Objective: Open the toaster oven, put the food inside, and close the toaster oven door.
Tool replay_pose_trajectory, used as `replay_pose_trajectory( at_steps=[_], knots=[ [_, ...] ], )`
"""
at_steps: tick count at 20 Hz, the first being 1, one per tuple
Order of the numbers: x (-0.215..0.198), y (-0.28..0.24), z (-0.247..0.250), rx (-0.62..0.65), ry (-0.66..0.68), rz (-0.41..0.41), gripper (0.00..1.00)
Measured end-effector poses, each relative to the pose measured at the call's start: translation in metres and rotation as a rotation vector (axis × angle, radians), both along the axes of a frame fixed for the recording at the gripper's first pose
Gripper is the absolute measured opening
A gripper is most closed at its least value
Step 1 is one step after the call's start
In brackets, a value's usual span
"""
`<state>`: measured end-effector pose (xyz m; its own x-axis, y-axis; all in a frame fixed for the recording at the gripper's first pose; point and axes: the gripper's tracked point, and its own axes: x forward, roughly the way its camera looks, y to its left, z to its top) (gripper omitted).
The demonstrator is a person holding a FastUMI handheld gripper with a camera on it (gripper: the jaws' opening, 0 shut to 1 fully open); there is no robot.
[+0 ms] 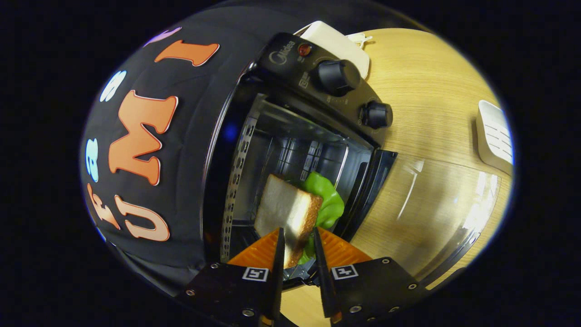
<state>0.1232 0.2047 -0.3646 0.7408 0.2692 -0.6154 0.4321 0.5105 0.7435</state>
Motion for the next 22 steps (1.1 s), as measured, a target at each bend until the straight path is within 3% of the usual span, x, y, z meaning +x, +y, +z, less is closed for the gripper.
replay_pose_trajectory(
  at_steps=[5,7,14,22],
  knots=[
    [-0.009,-0.002,-0.011,-0.029,0.045,0.011,0.83],
    [-0.013,-0.006,-0.01,-0.041,0.051,0.015,0.96],
    [-0.039,-0.017,0.008,-0.119,0.018,0.056,0.99],
    [-0.097,-0.029,0.041,-0.268,-0.111,0.28,0.98]
  ],
)
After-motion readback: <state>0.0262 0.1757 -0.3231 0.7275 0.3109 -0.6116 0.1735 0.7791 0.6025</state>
